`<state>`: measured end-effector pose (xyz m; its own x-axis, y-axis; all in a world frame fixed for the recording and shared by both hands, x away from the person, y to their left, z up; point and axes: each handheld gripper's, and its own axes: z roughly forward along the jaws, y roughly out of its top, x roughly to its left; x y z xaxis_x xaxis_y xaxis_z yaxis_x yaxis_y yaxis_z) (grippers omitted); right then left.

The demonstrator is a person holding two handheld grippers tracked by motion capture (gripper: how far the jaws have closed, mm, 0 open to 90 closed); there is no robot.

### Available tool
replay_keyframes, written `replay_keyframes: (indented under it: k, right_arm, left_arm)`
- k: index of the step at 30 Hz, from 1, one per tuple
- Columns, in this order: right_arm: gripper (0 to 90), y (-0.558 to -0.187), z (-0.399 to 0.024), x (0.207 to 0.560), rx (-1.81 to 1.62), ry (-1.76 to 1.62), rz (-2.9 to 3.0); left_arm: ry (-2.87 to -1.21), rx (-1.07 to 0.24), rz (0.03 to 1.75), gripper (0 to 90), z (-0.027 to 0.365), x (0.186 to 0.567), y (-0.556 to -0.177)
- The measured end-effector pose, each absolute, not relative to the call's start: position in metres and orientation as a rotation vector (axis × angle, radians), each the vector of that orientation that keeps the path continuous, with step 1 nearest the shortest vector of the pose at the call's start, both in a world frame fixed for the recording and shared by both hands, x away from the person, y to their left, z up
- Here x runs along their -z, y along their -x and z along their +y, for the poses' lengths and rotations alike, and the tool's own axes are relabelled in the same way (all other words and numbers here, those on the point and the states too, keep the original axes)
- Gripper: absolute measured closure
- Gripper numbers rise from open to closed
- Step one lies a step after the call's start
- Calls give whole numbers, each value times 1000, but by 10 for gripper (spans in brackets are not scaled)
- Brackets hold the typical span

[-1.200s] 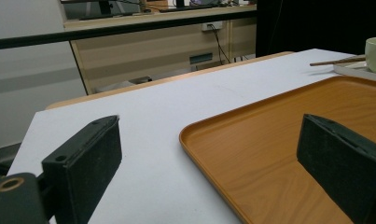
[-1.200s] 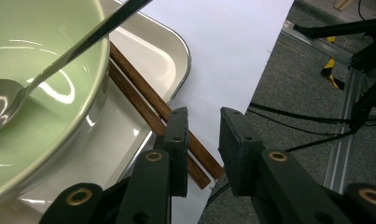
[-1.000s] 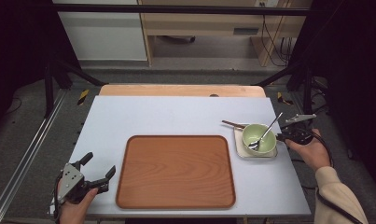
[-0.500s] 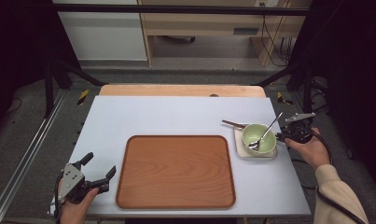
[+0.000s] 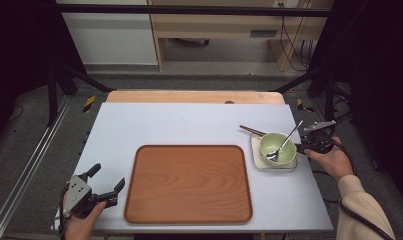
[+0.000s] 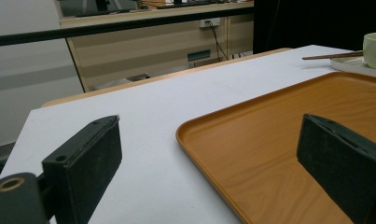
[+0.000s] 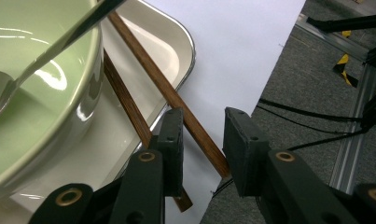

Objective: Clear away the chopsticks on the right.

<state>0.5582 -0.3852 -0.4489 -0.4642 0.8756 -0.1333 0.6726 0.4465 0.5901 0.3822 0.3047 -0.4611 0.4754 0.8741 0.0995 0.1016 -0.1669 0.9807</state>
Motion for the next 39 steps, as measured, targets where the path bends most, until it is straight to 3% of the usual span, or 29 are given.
replay_keyframes:
  k: [13,16,17,39]
  right_arm:
    - [710,-558,-384,452,-648,-1271,2312]
    - [774,-556,-384,451,-669,-1273,2321]
    - [839,-555,-384,451,-686,-1263,2326]
    - [843,-543,-387,422,-678,-1247,2180]
  left_arm:
    - [-1606,-859,860,64,304,461,-382]
    - [-1608,-858,860,65,304,461,-382]
    - [-1608,-859,860,65,304,461,-382]
    - [-1594,-872,869,65,306,460,-381]
